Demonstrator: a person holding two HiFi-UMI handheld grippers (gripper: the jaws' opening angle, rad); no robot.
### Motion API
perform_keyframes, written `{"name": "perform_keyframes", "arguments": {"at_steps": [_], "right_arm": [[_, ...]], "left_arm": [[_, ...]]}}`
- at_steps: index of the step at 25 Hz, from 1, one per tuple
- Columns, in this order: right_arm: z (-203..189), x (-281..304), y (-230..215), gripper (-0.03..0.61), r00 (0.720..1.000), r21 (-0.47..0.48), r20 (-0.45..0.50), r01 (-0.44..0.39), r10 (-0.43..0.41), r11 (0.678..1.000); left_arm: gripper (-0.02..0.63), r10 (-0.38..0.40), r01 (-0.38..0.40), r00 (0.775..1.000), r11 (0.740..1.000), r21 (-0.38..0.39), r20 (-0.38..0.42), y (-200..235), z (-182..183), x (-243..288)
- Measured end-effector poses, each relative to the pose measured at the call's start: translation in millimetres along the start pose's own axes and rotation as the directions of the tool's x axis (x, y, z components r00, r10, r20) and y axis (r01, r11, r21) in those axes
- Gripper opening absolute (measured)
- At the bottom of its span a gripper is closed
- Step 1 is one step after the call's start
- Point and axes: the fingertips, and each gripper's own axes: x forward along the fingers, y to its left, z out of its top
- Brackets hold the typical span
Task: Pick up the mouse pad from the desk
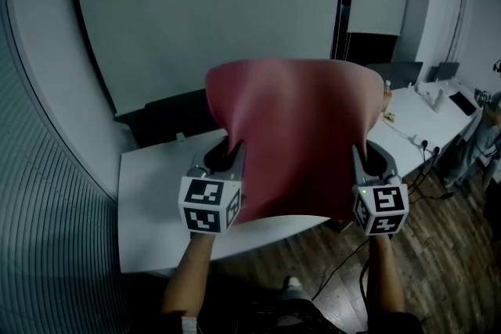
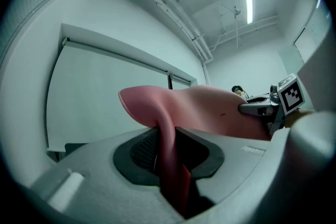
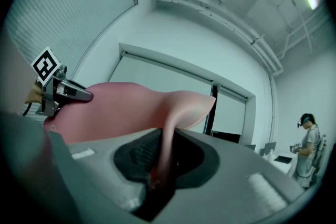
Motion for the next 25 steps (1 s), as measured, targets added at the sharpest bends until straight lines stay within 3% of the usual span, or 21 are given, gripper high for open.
{"name": "perform_keyframes", "arguments": {"at_steps": [12, 25], "right_arm": [[4, -2, -12, 0.066, 0.998, -0.002, 0.019, 0.062, -0.062, 0.998], [7, 0, -10, 0.066, 0.997, -0.01, 0.028, 0.072, -0.072, 0.997]], "left_arm": [[0.084, -0.046, 0.046, 0.999, 0.999, 0.006, 0.022, -2, 6, 17], [0.086, -0.053, 0.052, 0.998, 0.999, 0.005, 0.03, 2, 5, 20]]}}
